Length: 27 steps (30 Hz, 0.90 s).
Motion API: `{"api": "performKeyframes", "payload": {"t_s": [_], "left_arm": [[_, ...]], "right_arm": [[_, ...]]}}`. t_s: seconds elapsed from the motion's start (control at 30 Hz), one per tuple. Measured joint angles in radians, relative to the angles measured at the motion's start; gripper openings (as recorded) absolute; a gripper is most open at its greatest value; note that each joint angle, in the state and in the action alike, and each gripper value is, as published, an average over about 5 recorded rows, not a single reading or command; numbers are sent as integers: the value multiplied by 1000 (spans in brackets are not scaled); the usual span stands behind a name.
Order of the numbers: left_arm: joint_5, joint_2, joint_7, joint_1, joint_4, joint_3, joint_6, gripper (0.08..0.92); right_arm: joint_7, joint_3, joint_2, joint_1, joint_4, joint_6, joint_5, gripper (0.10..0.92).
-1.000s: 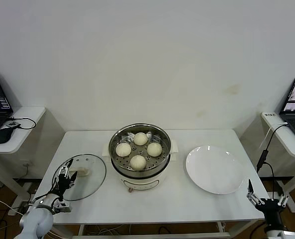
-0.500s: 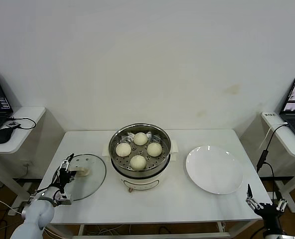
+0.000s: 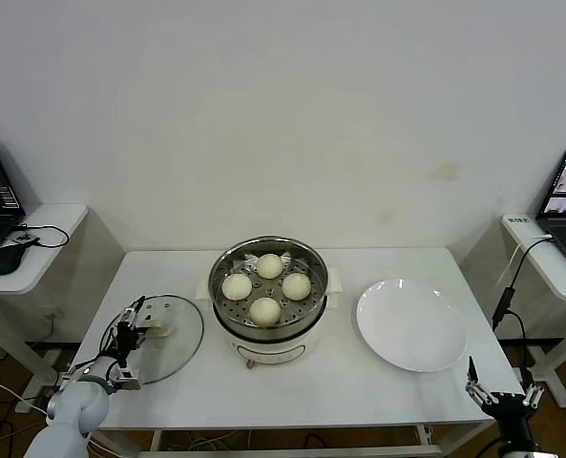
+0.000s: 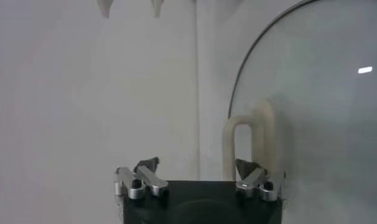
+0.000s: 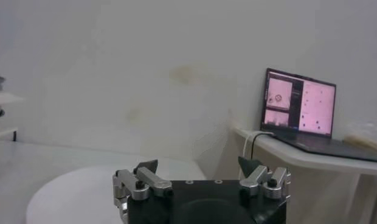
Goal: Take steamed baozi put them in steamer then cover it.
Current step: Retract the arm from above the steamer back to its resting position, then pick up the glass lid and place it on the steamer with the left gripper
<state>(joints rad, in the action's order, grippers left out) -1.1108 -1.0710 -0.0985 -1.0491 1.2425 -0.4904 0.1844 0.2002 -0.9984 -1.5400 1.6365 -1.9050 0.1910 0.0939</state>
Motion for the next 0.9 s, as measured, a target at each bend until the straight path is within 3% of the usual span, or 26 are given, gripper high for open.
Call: {"api": "performKeyframes", "payload": {"t_s": [0.53,0.9], "left_arm": [[25,-11,-25,1,-18,-2,-3,166],[48,20,-16,-94,148,-85,-65,142]], "right_arm": [[2,21,-7,-6,7,1,-8,823],[4,45,3,-4,-3,0,-14,823]]}}
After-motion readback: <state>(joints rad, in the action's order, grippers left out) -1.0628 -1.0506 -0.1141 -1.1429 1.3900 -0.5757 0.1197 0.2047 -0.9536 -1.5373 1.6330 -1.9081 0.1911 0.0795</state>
